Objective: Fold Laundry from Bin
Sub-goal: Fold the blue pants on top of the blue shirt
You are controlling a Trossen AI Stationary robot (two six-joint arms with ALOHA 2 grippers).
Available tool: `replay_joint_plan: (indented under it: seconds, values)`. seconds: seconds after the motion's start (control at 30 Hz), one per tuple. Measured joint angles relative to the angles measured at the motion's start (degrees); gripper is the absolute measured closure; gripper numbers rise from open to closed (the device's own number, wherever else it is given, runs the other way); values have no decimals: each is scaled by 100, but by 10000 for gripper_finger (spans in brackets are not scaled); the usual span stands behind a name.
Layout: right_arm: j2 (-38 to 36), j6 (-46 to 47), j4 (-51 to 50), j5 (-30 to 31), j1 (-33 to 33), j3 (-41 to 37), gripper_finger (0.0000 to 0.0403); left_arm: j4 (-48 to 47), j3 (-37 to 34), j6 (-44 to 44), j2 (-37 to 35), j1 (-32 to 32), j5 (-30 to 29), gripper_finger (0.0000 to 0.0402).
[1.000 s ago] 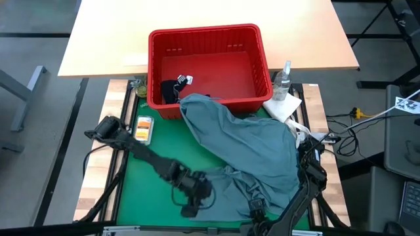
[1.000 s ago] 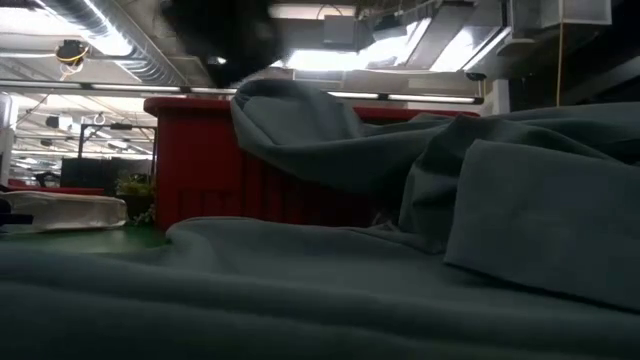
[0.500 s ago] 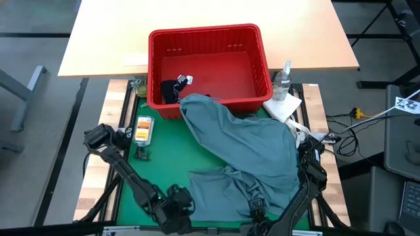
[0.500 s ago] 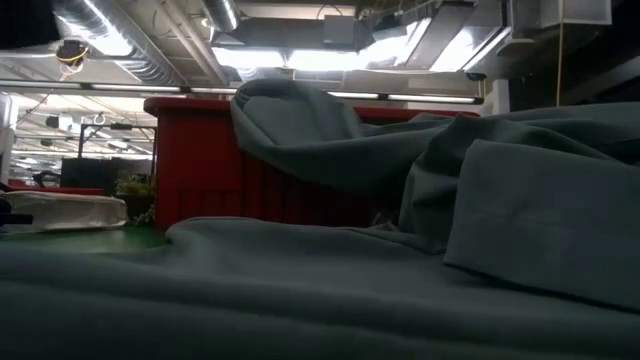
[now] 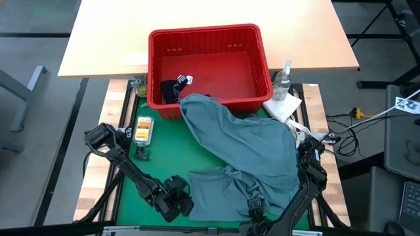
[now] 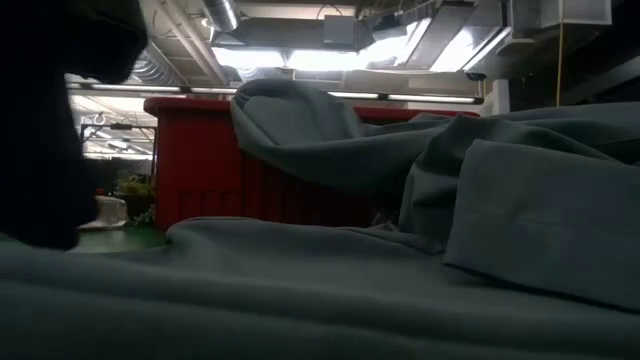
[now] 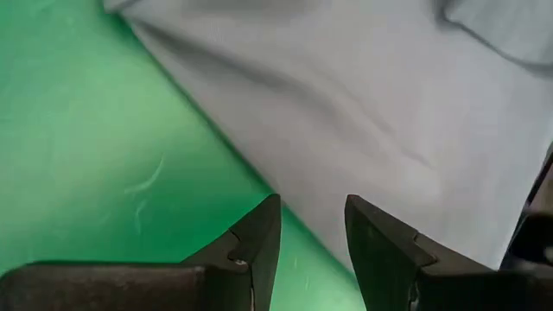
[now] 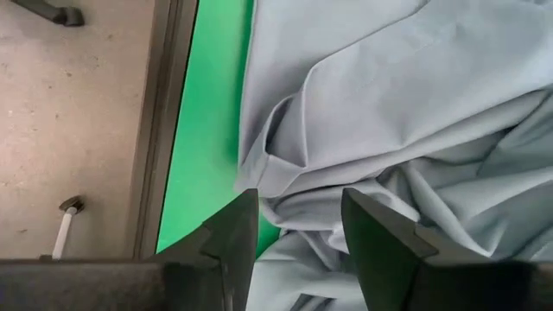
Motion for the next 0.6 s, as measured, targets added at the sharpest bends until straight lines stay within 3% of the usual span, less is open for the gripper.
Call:
replay_joint_plan:
  seconds: [0.17,0.33,0.6]
  values:
    - [0,0,11,29,2,0,235,17,-12,0,0,192,105,276]
    - [0,1,13,29,11,0,235,-48,-12,26,0,328,583,276]
    - [0,2,17,122,11,0,235,-74,-12,-109,0,267,624,276]
